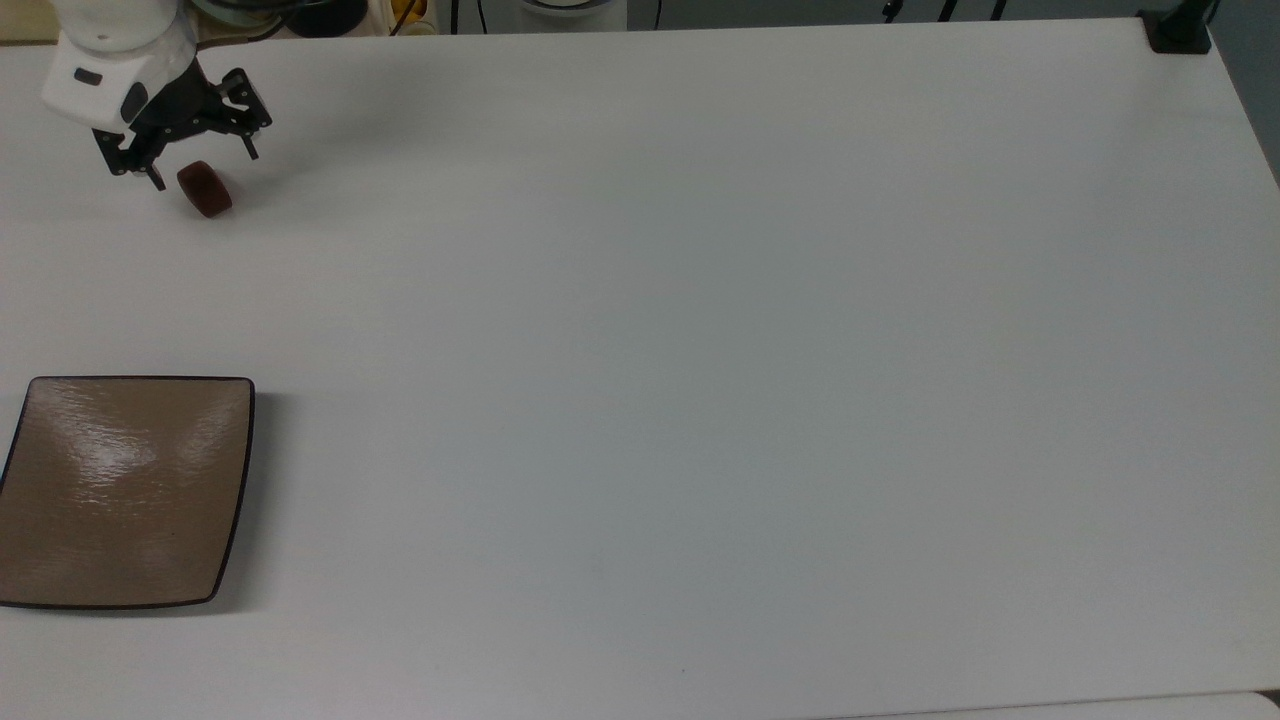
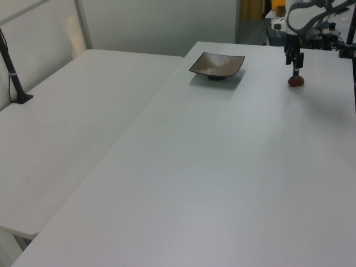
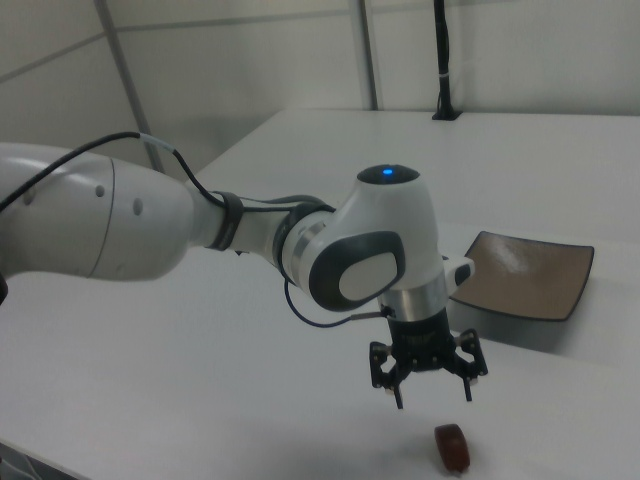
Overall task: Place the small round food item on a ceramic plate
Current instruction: 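Move the open gripper over the dark red food item and lower it, then close the gripper on the dark red food item and lift it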
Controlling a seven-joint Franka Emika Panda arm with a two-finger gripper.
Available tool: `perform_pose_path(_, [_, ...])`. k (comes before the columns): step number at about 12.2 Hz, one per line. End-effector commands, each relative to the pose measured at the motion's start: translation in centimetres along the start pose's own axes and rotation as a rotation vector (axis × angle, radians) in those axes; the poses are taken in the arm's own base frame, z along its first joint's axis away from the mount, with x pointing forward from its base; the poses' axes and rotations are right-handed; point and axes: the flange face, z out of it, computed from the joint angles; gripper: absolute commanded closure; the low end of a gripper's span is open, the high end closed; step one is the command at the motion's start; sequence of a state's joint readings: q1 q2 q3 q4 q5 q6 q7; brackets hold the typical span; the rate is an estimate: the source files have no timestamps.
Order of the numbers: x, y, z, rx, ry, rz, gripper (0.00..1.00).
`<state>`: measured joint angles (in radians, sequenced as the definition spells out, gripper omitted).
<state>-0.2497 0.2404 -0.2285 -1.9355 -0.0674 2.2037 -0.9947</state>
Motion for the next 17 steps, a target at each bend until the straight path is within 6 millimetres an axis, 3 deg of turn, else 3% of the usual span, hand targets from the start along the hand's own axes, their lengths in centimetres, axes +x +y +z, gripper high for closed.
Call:
perform_pose_path(1, [-0.7, 0.0, 2.3, -0.016, -0.017, -0.028, 0.0])
perform_pose_path(6, [-1.5, 0.4, 5.6, -0.055, -0.065, -0.071, 0.0])
perform_pose_path(10, [-1.7, 0.5, 5.8, -0.053, -0.069, -0.07, 0.3])
perform_pose_path(12, [-1.7, 0.4, 5.7, -0.054, -0.069, -0.072, 0.5])
perform_pose_path(15, [-1.6, 0.4, 5.6, -0.051, -0.07, -0.069, 0.98])
perform_pose_path(17, [-1.5, 0.3, 5.3, -0.05, -0.07, -0.063, 1.0])
